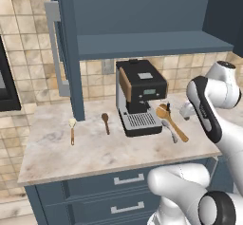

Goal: Organize the utensils by type. Pick up the wooden spoons from the counter and place them in the open cabinet. Then pick up the metallic utensils from the counter and place them in the open drawer.

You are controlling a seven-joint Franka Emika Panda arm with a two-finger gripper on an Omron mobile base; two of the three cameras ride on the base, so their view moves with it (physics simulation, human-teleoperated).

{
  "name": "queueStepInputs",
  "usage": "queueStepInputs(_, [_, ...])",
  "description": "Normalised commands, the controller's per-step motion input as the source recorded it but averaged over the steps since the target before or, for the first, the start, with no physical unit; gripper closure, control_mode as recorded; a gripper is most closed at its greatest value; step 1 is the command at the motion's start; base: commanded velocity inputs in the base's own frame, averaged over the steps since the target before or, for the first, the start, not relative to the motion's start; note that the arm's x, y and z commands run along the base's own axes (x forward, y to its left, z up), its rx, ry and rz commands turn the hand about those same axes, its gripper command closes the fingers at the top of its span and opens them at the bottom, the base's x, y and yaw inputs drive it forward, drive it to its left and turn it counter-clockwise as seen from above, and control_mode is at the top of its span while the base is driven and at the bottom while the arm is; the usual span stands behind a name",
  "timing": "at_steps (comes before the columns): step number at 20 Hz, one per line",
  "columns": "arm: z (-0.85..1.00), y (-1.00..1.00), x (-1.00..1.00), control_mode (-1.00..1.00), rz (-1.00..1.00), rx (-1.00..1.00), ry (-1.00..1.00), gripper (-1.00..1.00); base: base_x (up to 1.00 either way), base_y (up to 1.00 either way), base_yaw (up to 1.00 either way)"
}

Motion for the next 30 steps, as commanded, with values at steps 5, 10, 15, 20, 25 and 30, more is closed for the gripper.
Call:
queueStepInputs(5, [-0.53,-0.23,0.21,-1.00,0.02,0.00,0.00,-1.00,0.00,0.00,0.00])
queueStepInputs(10, [-0.49,-0.15,0.29,-1.00,0.00,0.00,0.00,-1.00,0.00,0.00,0.00])
queueStepInputs(15, [-0.49,-0.05,0.28,-1.00,0.00,0.00,0.00,-1.00,0.00,0.00,0.00])
queueStepInputs(20, [-0.43,-0.02,0.28,-1.00,0.00,0.00,0.00,-1.00,0.00,0.00,0.00])
queueStepInputs(25, [-0.31,-0.11,0.25,-1.00,0.00,0.00,0.00,-1.00,0.00,0.00,0.00])
queueStepInputs(30, [-0.28,-0.12,0.22,-1.00,0.00,0.00,0.00,-1.00,0.00,0.00,0.00])
